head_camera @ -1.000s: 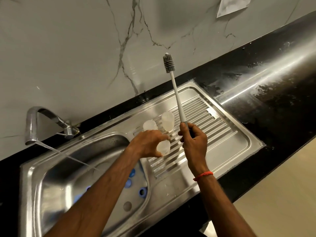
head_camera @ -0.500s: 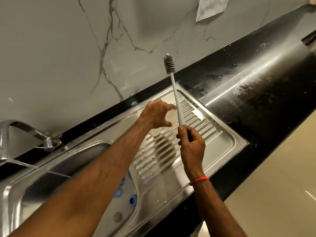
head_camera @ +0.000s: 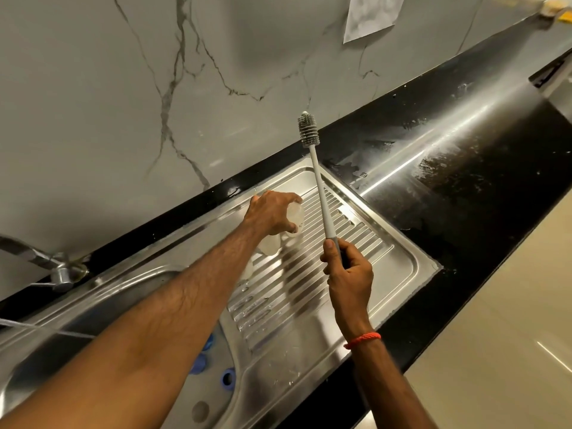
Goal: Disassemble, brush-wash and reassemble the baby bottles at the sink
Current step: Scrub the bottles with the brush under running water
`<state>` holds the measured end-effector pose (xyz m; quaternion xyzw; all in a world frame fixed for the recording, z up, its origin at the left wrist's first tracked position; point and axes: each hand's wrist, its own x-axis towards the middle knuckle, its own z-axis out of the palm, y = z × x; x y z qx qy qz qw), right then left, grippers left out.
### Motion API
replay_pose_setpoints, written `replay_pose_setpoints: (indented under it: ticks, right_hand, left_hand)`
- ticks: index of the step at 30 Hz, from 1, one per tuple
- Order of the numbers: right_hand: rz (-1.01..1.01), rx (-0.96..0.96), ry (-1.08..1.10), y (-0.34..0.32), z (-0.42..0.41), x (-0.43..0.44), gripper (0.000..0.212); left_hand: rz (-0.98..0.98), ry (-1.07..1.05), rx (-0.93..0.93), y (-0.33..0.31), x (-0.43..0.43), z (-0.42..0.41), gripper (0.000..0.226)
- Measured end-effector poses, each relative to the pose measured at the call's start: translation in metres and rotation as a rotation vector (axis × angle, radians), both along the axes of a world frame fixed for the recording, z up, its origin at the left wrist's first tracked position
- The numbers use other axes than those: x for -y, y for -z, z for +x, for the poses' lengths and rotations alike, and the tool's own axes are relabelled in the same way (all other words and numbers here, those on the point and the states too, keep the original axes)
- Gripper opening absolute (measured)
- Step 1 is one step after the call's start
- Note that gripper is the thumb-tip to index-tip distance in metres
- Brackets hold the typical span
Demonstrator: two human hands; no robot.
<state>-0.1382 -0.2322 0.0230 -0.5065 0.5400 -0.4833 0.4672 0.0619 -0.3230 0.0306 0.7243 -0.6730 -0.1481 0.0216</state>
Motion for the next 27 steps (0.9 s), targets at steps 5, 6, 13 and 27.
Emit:
replay_pose_setpoints:
  ticks: [5, 6, 13, 27]
  right_hand:
    - [0.013, -0.009, -0.009, 0.002, 0.001, -0.001, 0.027]
    - [0.013, -0.008, -0.008, 0.003, 0.002, -0.002, 0.027]
    - [0.023, -0.008, -0.006, 0.007, 0.002, -0.002, 0.032]
    - [0.0, 0.002, -0.064, -0.001, 0.006, 0.001, 0.025]
  left_hand:
    - [0.048, 0.039, 0.027, -0.003, -0.001, 0.001, 0.072]
    - [0.06, 0.047, 0.033, -0.004, -0.001, 0.002, 0.073]
    - [0.104, 0.096, 0.084, 0.0, -0.001, -0.002, 0.083]
    - [-0.189, 0.065, -0.002, -0.044, -0.007, 0.011, 0.085]
